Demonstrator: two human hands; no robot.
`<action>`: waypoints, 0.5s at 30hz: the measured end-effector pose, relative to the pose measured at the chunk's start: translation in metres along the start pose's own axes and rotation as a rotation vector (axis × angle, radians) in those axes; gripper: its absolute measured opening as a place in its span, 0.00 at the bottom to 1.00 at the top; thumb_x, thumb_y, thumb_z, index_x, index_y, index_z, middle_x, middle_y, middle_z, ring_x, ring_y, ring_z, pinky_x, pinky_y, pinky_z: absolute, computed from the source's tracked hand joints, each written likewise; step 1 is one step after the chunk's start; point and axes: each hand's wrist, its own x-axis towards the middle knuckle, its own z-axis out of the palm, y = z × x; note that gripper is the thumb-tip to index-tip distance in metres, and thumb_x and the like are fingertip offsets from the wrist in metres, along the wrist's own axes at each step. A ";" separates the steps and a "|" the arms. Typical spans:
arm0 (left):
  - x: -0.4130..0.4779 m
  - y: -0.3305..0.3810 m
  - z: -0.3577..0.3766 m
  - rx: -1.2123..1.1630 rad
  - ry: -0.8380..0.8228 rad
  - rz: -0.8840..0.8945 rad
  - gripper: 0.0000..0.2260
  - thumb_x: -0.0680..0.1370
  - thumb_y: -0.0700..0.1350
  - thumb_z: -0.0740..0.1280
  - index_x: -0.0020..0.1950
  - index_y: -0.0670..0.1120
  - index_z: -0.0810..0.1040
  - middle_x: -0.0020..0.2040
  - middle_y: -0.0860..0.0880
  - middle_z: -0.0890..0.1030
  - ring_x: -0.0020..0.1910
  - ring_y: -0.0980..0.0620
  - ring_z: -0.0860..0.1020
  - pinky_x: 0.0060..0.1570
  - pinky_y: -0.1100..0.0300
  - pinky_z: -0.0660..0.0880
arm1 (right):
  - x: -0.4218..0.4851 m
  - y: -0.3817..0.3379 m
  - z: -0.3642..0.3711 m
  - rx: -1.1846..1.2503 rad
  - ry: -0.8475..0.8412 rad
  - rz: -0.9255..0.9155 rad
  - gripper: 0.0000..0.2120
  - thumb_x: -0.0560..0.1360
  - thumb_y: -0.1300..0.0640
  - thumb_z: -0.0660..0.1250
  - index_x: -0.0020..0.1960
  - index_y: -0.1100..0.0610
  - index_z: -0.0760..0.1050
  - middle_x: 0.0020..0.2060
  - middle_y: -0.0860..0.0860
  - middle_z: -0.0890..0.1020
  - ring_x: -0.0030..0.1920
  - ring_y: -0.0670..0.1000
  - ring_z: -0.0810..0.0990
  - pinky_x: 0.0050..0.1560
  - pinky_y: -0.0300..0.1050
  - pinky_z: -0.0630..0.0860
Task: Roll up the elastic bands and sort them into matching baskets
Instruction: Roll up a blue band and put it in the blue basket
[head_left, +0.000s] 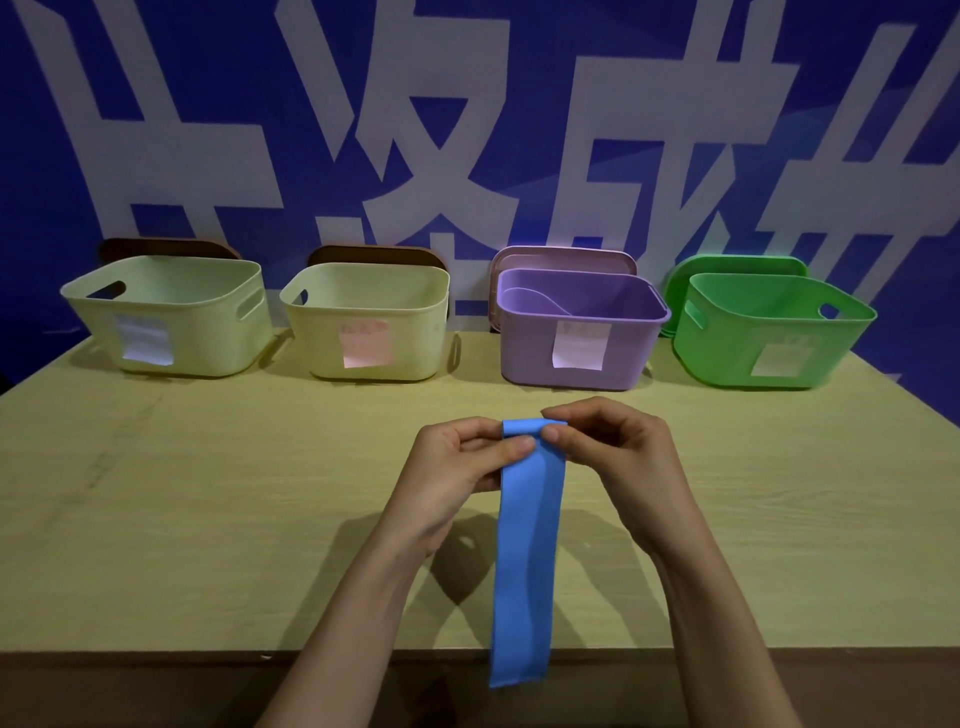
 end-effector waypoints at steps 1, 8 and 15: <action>0.000 0.001 -0.001 -0.001 -0.008 0.014 0.08 0.72 0.38 0.72 0.51 0.41 0.82 0.44 0.44 0.85 0.45 0.50 0.84 0.44 0.61 0.80 | 0.000 -0.001 0.000 0.020 -0.002 -0.004 0.08 0.68 0.67 0.73 0.42 0.55 0.83 0.38 0.49 0.85 0.41 0.45 0.83 0.42 0.36 0.77; -0.002 0.007 -0.001 -0.059 -0.014 0.098 0.06 0.70 0.40 0.72 0.46 0.42 0.83 0.42 0.45 0.85 0.42 0.51 0.84 0.40 0.63 0.78 | -0.001 -0.006 -0.001 -0.056 -0.028 -0.075 0.11 0.66 0.71 0.74 0.41 0.56 0.82 0.40 0.50 0.85 0.45 0.46 0.83 0.46 0.36 0.78; -0.001 0.006 -0.001 -0.083 0.021 0.181 0.07 0.69 0.35 0.72 0.42 0.47 0.84 0.41 0.47 0.85 0.42 0.53 0.82 0.42 0.63 0.78 | -0.003 -0.004 0.000 -0.086 -0.107 0.002 0.12 0.69 0.51 0.70 0.50 0.54 0.80 0.43 0.51 0.84 0.45 0.46 0.82 0.46 0.40 0.76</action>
